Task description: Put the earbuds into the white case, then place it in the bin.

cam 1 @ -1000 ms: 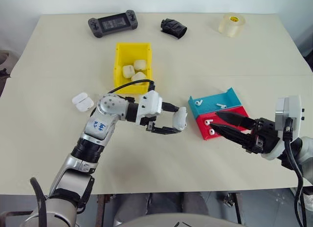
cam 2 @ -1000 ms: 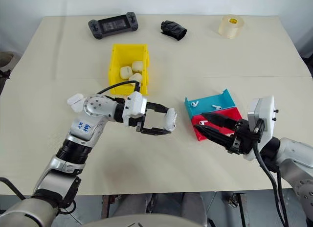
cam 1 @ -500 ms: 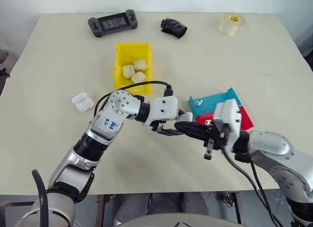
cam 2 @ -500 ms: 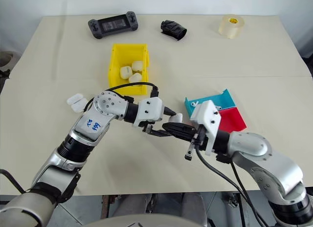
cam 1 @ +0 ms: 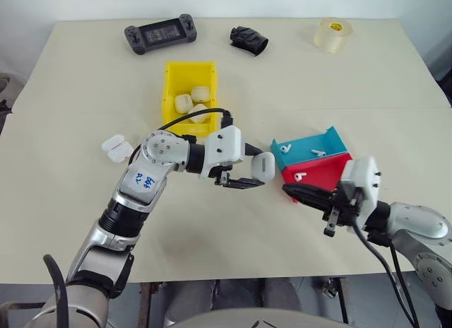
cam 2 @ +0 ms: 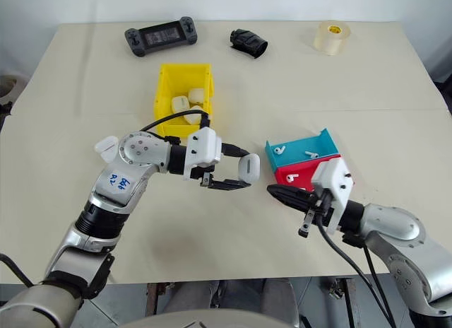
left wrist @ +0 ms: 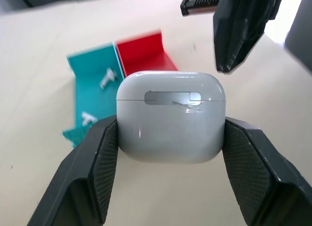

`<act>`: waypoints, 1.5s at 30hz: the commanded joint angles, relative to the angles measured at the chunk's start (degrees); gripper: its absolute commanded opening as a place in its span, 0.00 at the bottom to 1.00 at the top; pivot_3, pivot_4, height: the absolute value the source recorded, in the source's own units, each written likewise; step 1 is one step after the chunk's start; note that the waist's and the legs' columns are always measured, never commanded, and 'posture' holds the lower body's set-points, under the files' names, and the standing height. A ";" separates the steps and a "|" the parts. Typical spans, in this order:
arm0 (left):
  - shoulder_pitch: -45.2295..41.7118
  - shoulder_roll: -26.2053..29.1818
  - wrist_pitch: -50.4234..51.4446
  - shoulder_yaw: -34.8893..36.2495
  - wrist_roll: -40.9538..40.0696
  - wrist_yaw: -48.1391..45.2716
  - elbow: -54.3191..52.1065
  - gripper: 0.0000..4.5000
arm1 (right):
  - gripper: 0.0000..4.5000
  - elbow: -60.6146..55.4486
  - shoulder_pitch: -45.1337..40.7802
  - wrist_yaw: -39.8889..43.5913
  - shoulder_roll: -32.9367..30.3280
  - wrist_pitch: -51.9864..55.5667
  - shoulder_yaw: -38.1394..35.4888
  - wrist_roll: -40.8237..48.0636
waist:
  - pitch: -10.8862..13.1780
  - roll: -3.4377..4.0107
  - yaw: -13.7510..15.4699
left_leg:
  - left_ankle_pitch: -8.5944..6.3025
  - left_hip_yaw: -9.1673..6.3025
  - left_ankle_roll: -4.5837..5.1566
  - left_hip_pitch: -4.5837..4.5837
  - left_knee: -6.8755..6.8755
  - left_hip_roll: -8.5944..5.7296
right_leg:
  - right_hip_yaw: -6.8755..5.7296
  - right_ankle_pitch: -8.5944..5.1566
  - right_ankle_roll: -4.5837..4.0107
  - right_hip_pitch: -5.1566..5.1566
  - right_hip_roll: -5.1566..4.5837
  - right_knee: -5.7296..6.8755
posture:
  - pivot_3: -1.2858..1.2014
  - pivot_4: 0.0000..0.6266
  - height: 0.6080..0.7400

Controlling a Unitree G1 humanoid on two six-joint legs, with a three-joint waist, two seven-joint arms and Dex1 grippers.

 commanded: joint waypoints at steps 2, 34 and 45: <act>2.86 -1.17 -1.04 9.72 -4.61 7.34 -2.18 0.62 | 0.26 0.02 1.51 1.14 1.57 -8.22 -5.46 -3.92 | 0.00 0.00 0.02 | 0.00 0.00 0.00 0.02 0.02 0.01 | 0.00 0.00 0.00 0.01 0.01 0.00 | 0.52 0.24 1.00; -11.62 -14.57 -1.40 19.85 3.19 47.82 27.10 0.85 | 1.00 1.27 2.27 -4.14 4.92 -14.43 -7.93 -10.66 | -0.03 -0.06 0.23 | 0.00 -0.15 0.00 -0.01 0.13 -0.13 | 0.09 0.03 0.05 0.03 -0.01 0.12 | 0.52 0.24 1.00; 8.43 0.15 0.53 20.37 -8.70 24.09 -6.40 0.99 | 1.00 5.28 1.80 0.26 4.28 -16.23 -8.12 -9.81 | -0.05 -0.01 -1.23 | -0.01 -0.15 -0.01 0.08 -0.03 -0.08 | 0.18 0.03 0.04 -0.11 0.00 0.13 | 0.52 0.24 1.00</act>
